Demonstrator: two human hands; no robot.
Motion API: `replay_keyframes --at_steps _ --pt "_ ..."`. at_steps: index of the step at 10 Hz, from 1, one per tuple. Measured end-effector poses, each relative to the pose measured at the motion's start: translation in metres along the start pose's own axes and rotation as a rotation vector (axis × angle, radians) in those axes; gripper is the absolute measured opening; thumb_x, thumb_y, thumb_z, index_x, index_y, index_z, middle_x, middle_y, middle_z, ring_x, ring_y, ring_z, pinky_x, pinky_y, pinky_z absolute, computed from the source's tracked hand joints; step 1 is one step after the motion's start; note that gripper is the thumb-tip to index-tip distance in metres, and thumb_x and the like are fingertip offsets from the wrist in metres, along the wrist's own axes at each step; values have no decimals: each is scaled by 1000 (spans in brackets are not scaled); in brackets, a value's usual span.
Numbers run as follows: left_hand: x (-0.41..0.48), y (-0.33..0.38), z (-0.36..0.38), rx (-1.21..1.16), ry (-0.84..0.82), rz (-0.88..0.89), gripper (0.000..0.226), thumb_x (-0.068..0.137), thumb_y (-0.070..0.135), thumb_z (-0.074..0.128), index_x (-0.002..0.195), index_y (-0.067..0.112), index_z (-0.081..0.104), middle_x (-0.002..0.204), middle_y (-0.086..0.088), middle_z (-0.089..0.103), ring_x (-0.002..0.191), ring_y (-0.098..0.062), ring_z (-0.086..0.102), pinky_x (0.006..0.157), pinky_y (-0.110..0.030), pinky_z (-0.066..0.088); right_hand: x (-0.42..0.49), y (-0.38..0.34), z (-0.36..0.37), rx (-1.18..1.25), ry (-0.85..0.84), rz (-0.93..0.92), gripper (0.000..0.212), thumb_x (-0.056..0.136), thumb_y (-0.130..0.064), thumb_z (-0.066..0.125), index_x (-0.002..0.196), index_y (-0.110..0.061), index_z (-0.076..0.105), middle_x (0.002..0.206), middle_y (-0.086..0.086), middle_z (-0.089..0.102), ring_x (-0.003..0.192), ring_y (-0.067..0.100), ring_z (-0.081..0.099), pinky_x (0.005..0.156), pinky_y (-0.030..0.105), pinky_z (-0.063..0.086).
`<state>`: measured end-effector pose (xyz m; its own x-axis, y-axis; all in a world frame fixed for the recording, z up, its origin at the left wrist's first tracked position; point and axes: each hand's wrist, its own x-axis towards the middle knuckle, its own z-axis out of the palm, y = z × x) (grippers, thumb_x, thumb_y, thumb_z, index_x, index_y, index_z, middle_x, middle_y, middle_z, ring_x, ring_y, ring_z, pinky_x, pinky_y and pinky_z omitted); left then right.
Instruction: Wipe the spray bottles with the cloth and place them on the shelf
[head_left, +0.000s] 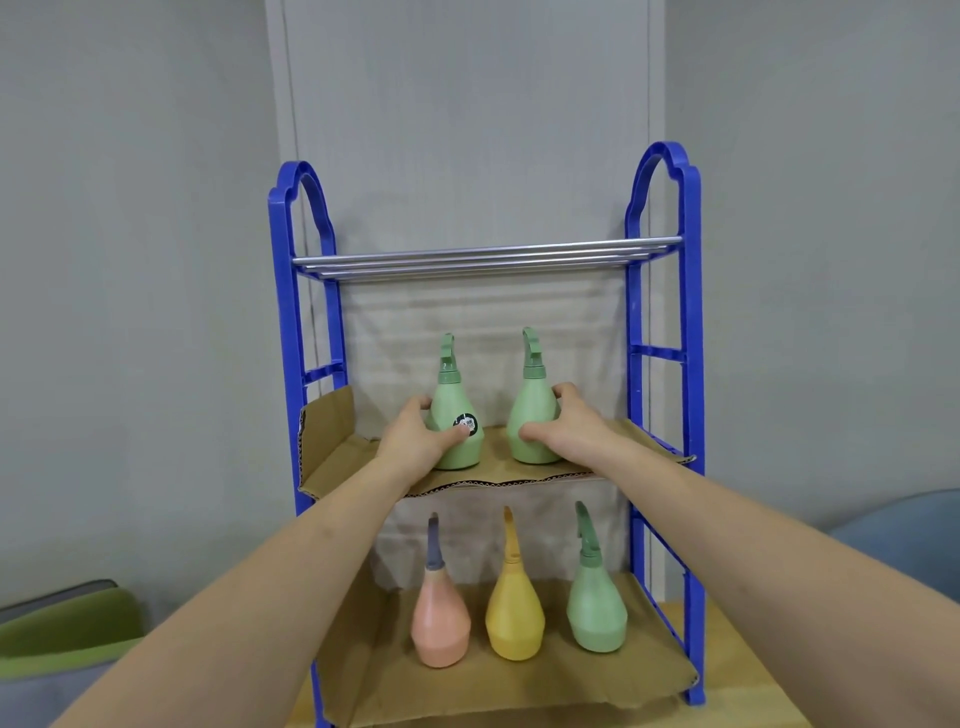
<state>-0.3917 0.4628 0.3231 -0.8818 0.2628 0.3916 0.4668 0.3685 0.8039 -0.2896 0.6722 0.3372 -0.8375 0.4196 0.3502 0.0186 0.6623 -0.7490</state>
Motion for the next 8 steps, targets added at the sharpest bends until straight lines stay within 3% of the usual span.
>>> replay_keyframes --at_steps 3,4,6,7,8 --pt "-2 3 0 24 4 -19 74 80 45 87 140 24 49 126 -5 68 113 -25 67 102 -45 55 -1 -2 0 -12 -9 24 76 85 -34 80 145 -17 38 123 5 62 107 25 62 86 35 53" --pt "-3 5 0 47 6 -30 75 81 46 86 142 23 48 128 -6 67 114 -25 66 102 -45 54 -1 -3 0 -25 -11 34 78 84 -36 80 146 -16 36 126 6 63 109 25 63 91 38 55" --pt "-11 12 -5 85 6 -47 97 83 51 84 158 18 31 150 -14 52 133 -32 55 107 -42 49 -6 -4 -3 -54 -25 44 89 87 -38 77 154 -14 24 123 5 58 107 26 58 89 34 50" --pt "-18 16 -11 100 15 -43 96 86 50 81 159 15 29 152 -16 50 135 -34 54 107 -42 48 -12 -3 -7 -65 1 24 92 90 -41 73 161 -14 20 143 12 55 123 30 58 93 34 49" --pt "-36 24 -19 135 30 -31 79 95 45 72 156 12 33 148 -16 54 134 -33 54 106 -39 46 -28 -1 -16 -158 87 -56 81 94 -44 66 160 -19 28 152 10 50 127 31 58 96 39 52"
